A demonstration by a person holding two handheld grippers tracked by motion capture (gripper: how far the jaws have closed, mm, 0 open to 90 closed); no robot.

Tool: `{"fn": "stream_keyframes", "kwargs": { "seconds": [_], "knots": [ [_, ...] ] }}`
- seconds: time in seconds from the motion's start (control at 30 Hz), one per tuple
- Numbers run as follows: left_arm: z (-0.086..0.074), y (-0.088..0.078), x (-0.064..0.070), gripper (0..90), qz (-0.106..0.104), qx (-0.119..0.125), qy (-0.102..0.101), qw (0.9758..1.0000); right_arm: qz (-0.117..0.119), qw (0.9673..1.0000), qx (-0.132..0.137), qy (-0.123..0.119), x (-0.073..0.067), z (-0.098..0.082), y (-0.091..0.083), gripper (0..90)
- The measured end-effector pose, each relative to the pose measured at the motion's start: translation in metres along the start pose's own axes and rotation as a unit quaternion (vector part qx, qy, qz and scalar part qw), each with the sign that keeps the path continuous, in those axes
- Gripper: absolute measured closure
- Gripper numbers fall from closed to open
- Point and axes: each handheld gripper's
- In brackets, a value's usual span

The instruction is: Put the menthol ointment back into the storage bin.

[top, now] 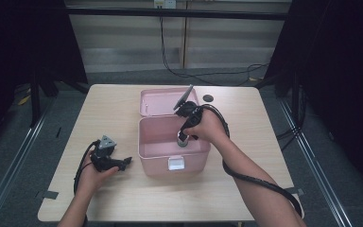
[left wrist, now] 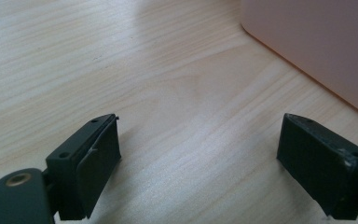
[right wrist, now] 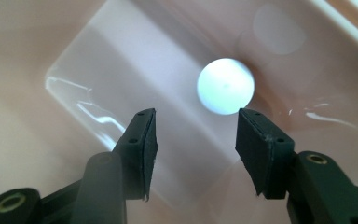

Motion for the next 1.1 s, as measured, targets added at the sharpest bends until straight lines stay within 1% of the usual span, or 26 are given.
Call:
{"fn": "stream_keyframes", "kwargs": {
  "seconds": [0.07, 0.1, 0.13, 0.33, 0.57, 0.7, 0.77, 0.87, 0.9, 0.93, 1.0, 1.03, 1.1],
  "knots": [
    [0.000, 0.000, 0.000, 12.5, 0.000, 0.000, 0.000, 1.0000, 0.001, 1.0000, -0.001, -0.009, -0.003, -0.003, -0.003, 48.9],
    [0.000, 0.000, 0.000, 12.5, 0.000, 0.000, 0.000, 1.0000, 0.005, 0.9999, -0.001, -0.010, -0.005, -0.004, -0.004, 49.5],
    [0.000, 0.000, 0.000, 12.5, 0.000, 0.000, 0.000, 1.0000, 0.008, 0.9998, 0.001, -0.017, -0.006, -0.005, -0.006, 49.8],
    [0.000, 0.000, 0.000, 12.5, 0.000, 0.000, 0.000, 1.0000, 0.012, 0.9990, -0.004, -0.042, -0.018, -0.011, -0.014, 51.8],
    [0.000, 0.000, 0.000, 12.5, 0.000, 0.000, 0.000, 1.0000, 0.021, 0.9974, -0.005, -0.069, -0.031, -0.013, -0.022, 54.9],
    [0.000, 0.000, 0.000, 12.5, 0.000, 0.000, 0.000, 1.0000, 0.025, 0.9967, -0.002, -0.077, -0.035, -0.013, -0.026, 58.9],
    [0.000, 0.000, 0.000, 12.5, 0.000, 0.000, 0.000, 1.0000, 0.026, 0.9959, -0.006, -0.087, -0.038, -0.013, -0.027, 60.4],
    [0.000, 0.000, 0.000, 12.5, 0.000, 0.000, 0.000, 1.0000, 0.029, 0.9949, -0.004, -0.096, -0.043, -0.013, -0.029, 64.9],
    [0.000, 0.000, 0.000, 12.5, 0.000, 0.000, 0.000, 1.0000, 0.029, 0.9950, -0.003, -0.096, -0.044, -0.013, -0.030, 65.8],
    [0.000, 0.000, 0.000, 12.5, 0.000, 0.000, 0.000, 1.0000, 0.031, 0.9944, -0.003, -0.101, -0.046, -0.013, -0.031, 67.8],
    [0.000, 0.000, 0.000, 12.5, 0.000, 0.000, 0.000, 1.0000, 0.033, 0.9941, 0.004, -0.104, -0.048, -0.013, -0.034, 71.1],
    [0.000, 0.000, 0.000, 12.5, 0.000, 0.000, 0.000, 1.0000, 0.035, 0.9942, 0.006, -0.101, -0.050, -0.013, -0.035, 73.0],
    [0.000, 0.000, 0.000, 12.5, 0.000, 0.000, 0.000, 1.0000, 0.037, 0.9938, 0.004, -0.105, -0.052, -0.013, -0.037, 75.1]
  ]
}}
Point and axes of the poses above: each handheld gripper's, and its own axes: y roughly forward along the jaws, z roughly out of its top, x roughly to its right, and after that the axes turned 8 degrees about z, right-handed
